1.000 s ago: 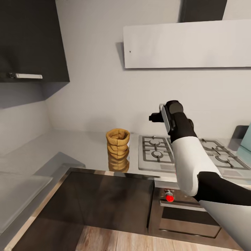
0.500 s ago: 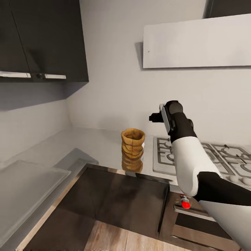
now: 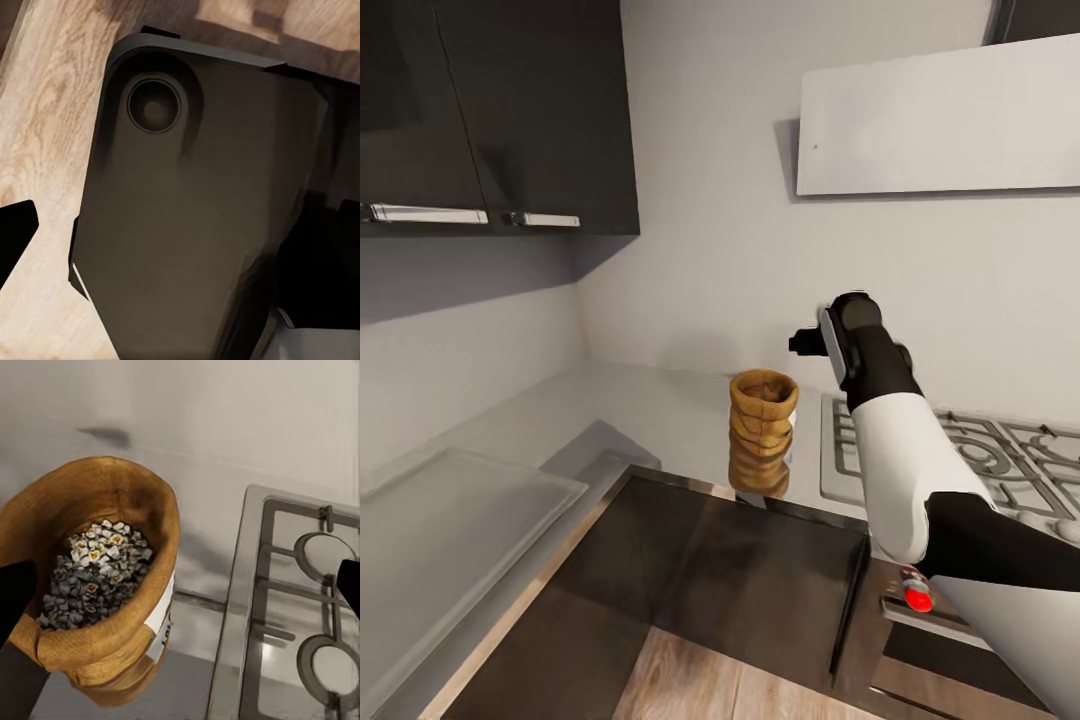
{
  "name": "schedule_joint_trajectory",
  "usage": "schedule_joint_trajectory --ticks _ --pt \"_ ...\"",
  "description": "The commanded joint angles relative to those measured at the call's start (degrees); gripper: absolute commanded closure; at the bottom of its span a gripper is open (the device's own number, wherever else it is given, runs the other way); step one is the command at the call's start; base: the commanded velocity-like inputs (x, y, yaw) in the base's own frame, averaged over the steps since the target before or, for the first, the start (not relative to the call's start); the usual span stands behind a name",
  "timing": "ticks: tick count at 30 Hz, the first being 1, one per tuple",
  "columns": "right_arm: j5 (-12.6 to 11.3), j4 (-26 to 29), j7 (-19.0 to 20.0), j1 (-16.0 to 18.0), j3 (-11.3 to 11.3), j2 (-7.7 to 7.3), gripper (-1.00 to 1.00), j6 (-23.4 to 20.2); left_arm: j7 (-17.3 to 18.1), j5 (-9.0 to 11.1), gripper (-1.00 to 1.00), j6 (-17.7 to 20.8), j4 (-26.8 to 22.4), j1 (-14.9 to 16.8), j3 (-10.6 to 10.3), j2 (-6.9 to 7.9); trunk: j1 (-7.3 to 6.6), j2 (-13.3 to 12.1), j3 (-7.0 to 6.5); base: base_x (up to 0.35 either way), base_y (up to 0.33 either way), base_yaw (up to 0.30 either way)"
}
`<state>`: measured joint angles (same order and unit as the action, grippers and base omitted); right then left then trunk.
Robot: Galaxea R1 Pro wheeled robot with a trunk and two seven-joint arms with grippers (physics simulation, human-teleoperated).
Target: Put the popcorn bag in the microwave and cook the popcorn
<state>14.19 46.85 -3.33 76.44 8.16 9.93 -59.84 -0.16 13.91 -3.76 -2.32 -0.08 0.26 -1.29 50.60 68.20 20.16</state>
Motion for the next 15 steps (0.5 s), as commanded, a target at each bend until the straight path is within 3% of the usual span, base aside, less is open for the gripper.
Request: schedule_joint_trajectory --ticks 1,5,15 --pt "0.0 -1.1 -0.3 0.0 0.2 0.07 -1.0 -0.2 0.0 0.3 -1.0 -0.1 -0.1 0.0 0.0 -0.01 0.0 0.0 0.06 0.0 0.0 0.0" --pt "0.1 -5.6 -0.6 0.0 0.2 0.07 -1.0 -0.2 0.0 0.4 -1.0 -0.1 -0.1 0.0 0.0 -0.02 0.0 0.0 0.06 0.0 0.0 0.0" --pt "0.1 -6.5 -0.7 0.0 0.2 0.07 -1.0 -0.2 0.0 0.4 -1.0 -0.1 -0.1 0.0 0.0 -0.02 0.0 0.0 0.06 0.025 0.0 0.0"
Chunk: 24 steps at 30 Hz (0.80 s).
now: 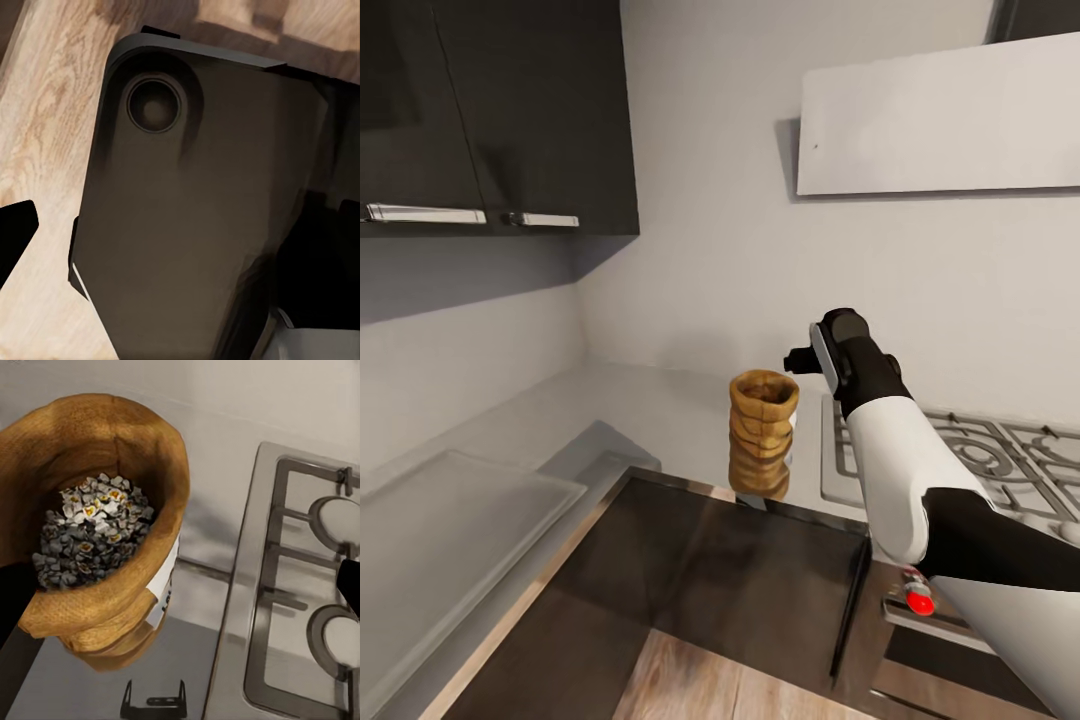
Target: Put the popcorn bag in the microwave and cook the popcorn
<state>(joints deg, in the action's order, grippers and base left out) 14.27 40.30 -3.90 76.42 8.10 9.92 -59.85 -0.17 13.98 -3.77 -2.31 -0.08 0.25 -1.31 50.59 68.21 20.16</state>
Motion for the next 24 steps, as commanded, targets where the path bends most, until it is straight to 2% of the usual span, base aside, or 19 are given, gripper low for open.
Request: schedule_joint_trajectory --ticks 1,8,13,20,24 --pt "0.1 0.0 -0.1 0.0 0.2 0.07 -1.0 -0.1 0.0 0.3 -1.0 -0.1 -0.1 0.0 0.0 -0.01 0.01 0.0 0.06 0.134 0.0 0.0" --pt "0.0 -1.9 -0.2 0.0 0.2 0.07 -1.0 -0.1 0.0 0.3 -1.0 -0.1 -0.1 0.0 0.0 0.06 0.01 0.0 0.06 0.121 0.0 0.0" --pt "0.0 -5.9 -0.4 0.0 0.2 0.07 -1.0 -0.1 0.0 0.3 -1.0 -0.1 -0.1 0.0 0.0 0.08 0.01 0.0 0.06 0.101 0.0 0.0" --pt "-0.2 -6.8 -2.7 0.0 0.4 0.07 -1.0 -0.1 0.0 0.3 -1.0 -0.1 -0.1 0.0 0.0 0.08 0.01 0.0 0.06 0.096 0.0 0.0" --pt "-0.3 -6.6 -2.9 0.0 3.9 0.07 -1.0 -0.1 0.0 0.3 -1.0 -0.1 -0.1 0.0 0.0 0.08 0.01 0.0 0.06 0.046 0.0 0.0"
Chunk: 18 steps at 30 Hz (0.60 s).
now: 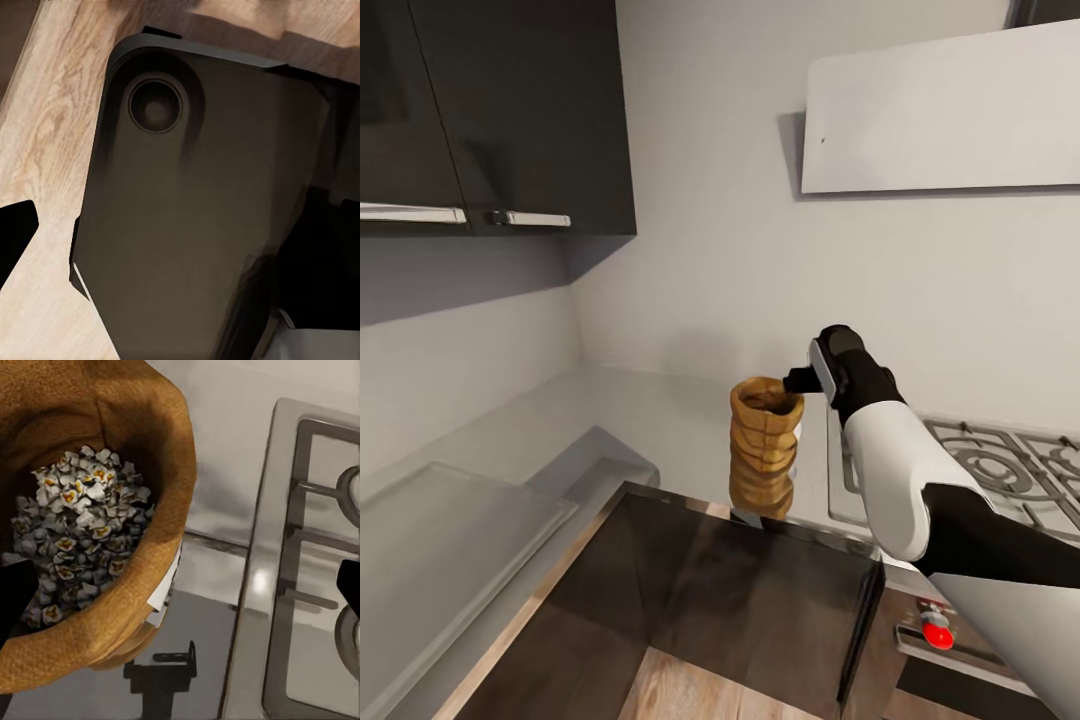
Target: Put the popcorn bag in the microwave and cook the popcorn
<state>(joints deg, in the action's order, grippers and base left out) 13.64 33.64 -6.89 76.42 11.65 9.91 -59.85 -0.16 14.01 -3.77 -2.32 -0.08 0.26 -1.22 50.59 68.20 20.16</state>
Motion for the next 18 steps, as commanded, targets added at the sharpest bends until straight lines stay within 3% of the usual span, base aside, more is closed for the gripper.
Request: schedule_joint_trajectory --ticks 1,7,18 --pt "0.3 0.1 0.0 0.0 1.0 0.09 -1.0 -0.1 0.0 0.3 -1.0 -0.1 -0.1 0.0 0.0 -0.01 0.01 0.0 0.06 0.014 0.0 0.0" --pt "0.2 -0.7 -2.9 0.0 2.0 0.09 -1.0 -0.1 0.0 0.3 -1.0 -0.1 -0.1 0.0 0.0 -0.01 0.01 0.0 0.06 0.003 0.0 0.0" --pt "0.0 -0.8 -3.3 0.0 2.0 0.09 -1.0 -0.1 0.0 0.3 -1.0 -0.1 -0.1 0.0 0.0 -0.01 0.01 0.0 0.06 0.0 0.0 0.0"
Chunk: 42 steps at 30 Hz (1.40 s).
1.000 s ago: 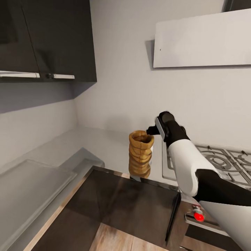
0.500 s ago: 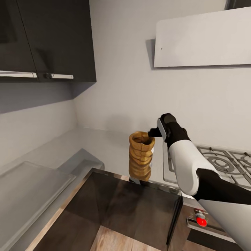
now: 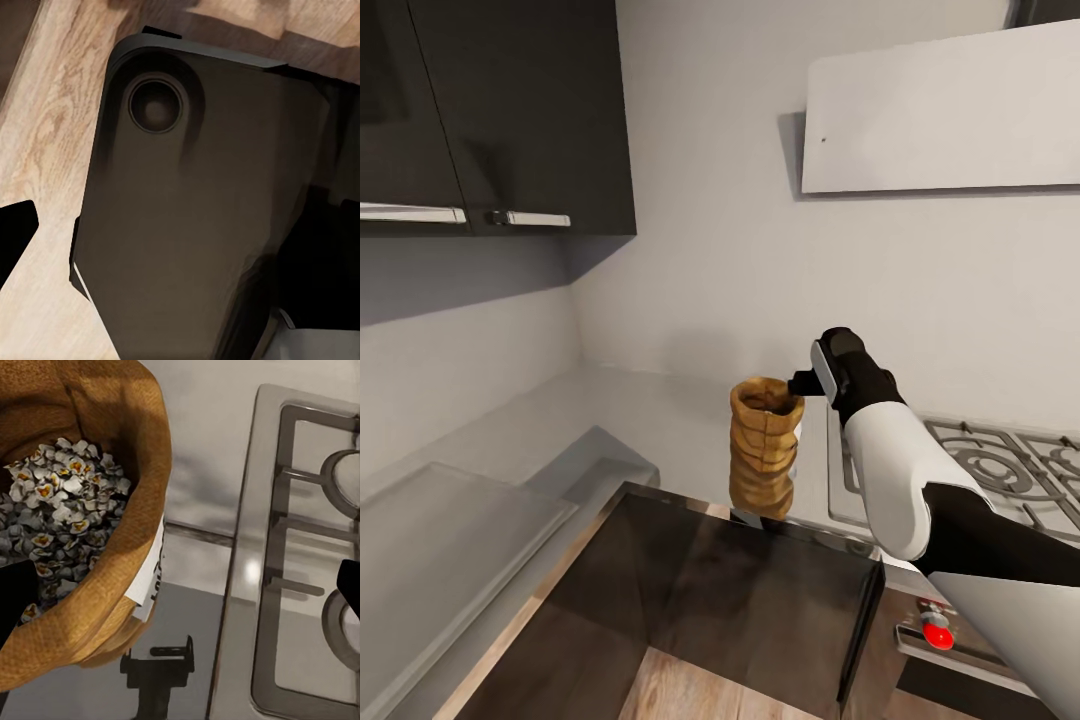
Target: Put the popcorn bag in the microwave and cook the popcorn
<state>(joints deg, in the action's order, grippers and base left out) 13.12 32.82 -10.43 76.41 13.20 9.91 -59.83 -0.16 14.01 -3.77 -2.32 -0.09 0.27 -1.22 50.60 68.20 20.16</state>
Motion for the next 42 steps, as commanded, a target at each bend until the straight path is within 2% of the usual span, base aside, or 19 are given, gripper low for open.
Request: schedule_joint_trajectory --ticks 1,9,23,25,27,30,42 --pt "0.6 0.1 0.2 0.1 0.4 0.09 -1.0 -0.2 0.0 0.3 -1.0 -0.1 -0.1 0.0 0.0 -0.01 0.0 0.0 0.06 0.0 0.0 0.0" --pt "0.9 0.1 -0.4 0.0 0.5 0.09 -1.0 -0.2 0.0 0.3 -1.0 -0.1 -0.1 0.0 0.0 -0.01 0.0 0.0 0.06 0.0 0.0 0.002" --pt "0.8 0.0 -0.8 0.0 0.5 0.09 -1.0 -0.2 0.0 0.3 -1.0 -0.1 -0.1 0.0 0.0 -0.01 0.0 0.0 0.06 0.0 0.0 0.153" --pt "0.9 0.0 -1.4 0.0 0.5 0.09 -1.0 -0.2 0.0 0.3 -1.0 -0.1 -0.1 0.0 0.0 -0.01 0.0 0.0 0.06 0.0 0.0 0.007" --pt "0.9 0.0 -4.7 0.0 0.5 0.09 -1.0 -0.2 0.0 0.3 -1.0 -0.1 -0.1 0.0 0.0 -0.01 0.0 0.0 0.06 0.0 0.0 0.002" --pt "0.7 0.0 -7.4 0.0 0.5 0.09 -1.0 -0.2 0.0 0.3 -1.0 -0.1 -0.1 0.0 0.0 -0.01 0.0 0.0 0.06 0.0 0.0 0.0" --pt "0.4 -0.1 -8.1 0.0 0.6 0.09 -1.0 -0.2 0.0 0.3 -1.0 -0.1 -0.1 0.0 0.0 -0.02 0.0 0.0 0.06 0.012 0.0 0.0"
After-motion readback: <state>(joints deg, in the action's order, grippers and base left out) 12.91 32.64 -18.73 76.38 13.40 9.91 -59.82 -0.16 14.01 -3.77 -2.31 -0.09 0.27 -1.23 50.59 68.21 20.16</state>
